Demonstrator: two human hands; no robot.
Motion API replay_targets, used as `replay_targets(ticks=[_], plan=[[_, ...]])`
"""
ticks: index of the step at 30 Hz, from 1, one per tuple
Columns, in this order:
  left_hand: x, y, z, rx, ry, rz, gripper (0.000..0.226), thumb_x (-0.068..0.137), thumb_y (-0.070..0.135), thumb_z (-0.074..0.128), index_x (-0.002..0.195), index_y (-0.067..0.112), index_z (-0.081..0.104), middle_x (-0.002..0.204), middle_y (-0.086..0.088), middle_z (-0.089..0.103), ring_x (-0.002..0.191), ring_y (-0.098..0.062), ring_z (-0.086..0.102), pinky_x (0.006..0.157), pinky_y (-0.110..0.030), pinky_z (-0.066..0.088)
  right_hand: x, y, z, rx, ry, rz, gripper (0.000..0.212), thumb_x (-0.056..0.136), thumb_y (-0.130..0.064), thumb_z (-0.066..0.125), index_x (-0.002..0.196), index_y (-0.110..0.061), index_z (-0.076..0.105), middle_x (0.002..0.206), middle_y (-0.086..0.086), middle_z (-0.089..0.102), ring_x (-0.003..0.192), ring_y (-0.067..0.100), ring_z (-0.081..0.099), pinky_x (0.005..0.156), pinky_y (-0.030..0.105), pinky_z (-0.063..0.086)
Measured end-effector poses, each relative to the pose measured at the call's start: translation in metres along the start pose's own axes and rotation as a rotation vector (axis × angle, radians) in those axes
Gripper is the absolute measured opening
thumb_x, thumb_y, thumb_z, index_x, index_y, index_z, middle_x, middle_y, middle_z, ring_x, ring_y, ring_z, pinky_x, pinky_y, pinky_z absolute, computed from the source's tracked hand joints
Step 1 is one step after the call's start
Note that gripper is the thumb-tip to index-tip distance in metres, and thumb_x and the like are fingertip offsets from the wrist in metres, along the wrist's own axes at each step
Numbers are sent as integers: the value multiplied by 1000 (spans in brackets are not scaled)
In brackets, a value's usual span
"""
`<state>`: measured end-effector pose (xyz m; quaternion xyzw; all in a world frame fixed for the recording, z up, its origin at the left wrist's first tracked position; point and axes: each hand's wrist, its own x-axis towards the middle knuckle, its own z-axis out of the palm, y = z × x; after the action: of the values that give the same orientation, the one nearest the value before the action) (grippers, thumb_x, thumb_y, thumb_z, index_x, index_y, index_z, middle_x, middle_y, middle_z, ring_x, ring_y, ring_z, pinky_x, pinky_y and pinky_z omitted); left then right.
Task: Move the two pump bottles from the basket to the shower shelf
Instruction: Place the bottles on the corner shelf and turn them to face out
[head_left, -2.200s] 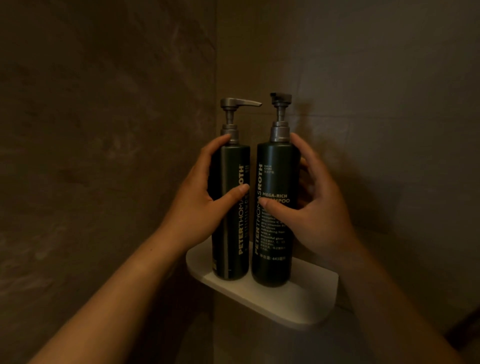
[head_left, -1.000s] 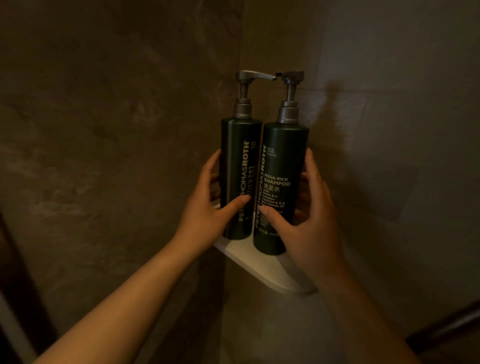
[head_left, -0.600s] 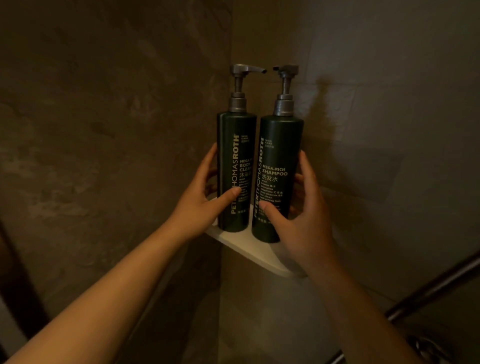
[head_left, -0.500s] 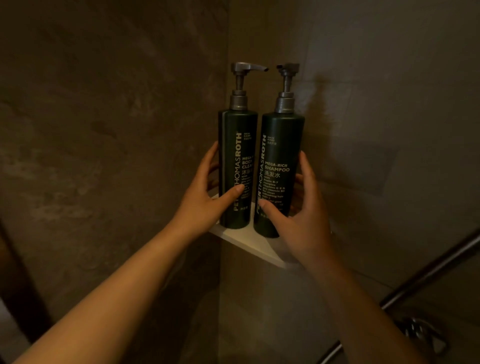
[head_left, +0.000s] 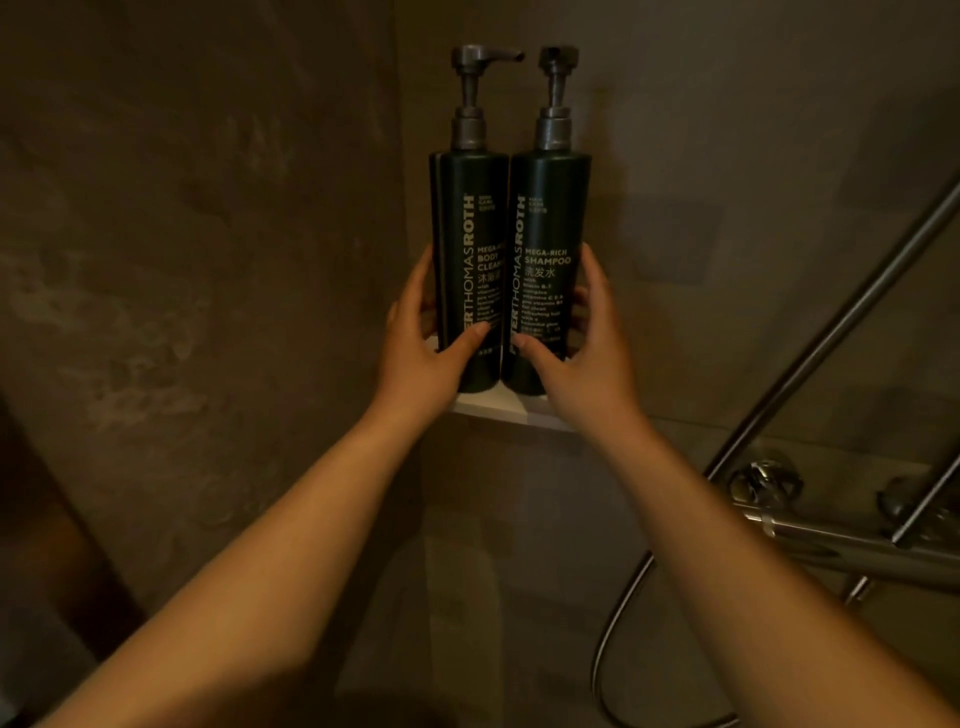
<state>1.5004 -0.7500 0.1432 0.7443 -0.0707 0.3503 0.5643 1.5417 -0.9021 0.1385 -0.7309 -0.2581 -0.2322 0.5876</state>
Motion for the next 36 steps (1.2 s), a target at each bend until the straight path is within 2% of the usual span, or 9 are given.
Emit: replay_targets(ticks=[4,8,13,16,18,21,24,30,36], plan=[[1,-5,-4,-54,-73,-1,76,85,10,64,145,31,22,116,27,42,95,28,45,75,-2,43,-4,2,-1,-1,8,8,93,76,-17,74,143,-47,16,135,-10,44,120,4,47,94,39,50],[-2,-5,-4,-32,-76,-10,76,85,14,64,146,32,21,132,12,44,102,16,48,79,-7,45,-5,6,-3,12,-5,14,94,75,-24,75,141,-53,14,119,-34,40,110,-18,43,81,18,46],[-4,-5,-5,49,-16,40,85,75,20,75,142,39,25,140,1,42,115,-1,49,91,-24,46,-5,10,-5,31,-32,-13,94,75,-25,76,141,-53,15,116,-36,41,107,-18,45,77,16,45],[-3,-5,-4,53,-26,35,88,74,18,76,140,44,24,126,15,47,104,15,50,76,-8,47,-3,12,-9,39,-59,-30,94,76,-22,75,142,-52,13,121,-31,42,107,-17,46,75,11,46],[-1,-6,-4,53,-41,21,87,75,15,74,137,47,22,117,25,44,97,26,47,68,0,42,-3,14,-11,50,-84,-29,95,78,-21,74,143,-51,12,129,-18,44,108,-15,46,77,12,46],[0,-6,-7,85,-58,15,88,78,13,72,137,48,17,124,22,42,98,27,44,69,2,40,-1,16,-14,59,-114,-48,96,78,-20,74,143,-51,11,134,-12,43,108,-14,47,78,13,46],[-1,-5,-8,123,-41,18,87,80,16,70,136,53,15,141,7,38,107,19,43,74,-2,43,2,18,-14,77,-122,-48,96,77,-20,74,142,-54,12,131,-13,42,105,-15,46,78,15,45],[0,-9,-3,116,-4,53,92,78,26,72,139,55,11,145,6,33,117,2,45,88,-20,45,7,22,-7,82,-127,-37,95,77,-20,74,141,-53,13,119,-32,42,105,-19,47,84,25,49],[3,-23,-3,86,74,97,85,78,16,72,133,55,20,126,16,39,102,24,43,72,2,39,2,24,-6,87,-70,-7,96,74,-25,77,141,-55,15,116,-38,47,112,-10,50,87,25,50]])
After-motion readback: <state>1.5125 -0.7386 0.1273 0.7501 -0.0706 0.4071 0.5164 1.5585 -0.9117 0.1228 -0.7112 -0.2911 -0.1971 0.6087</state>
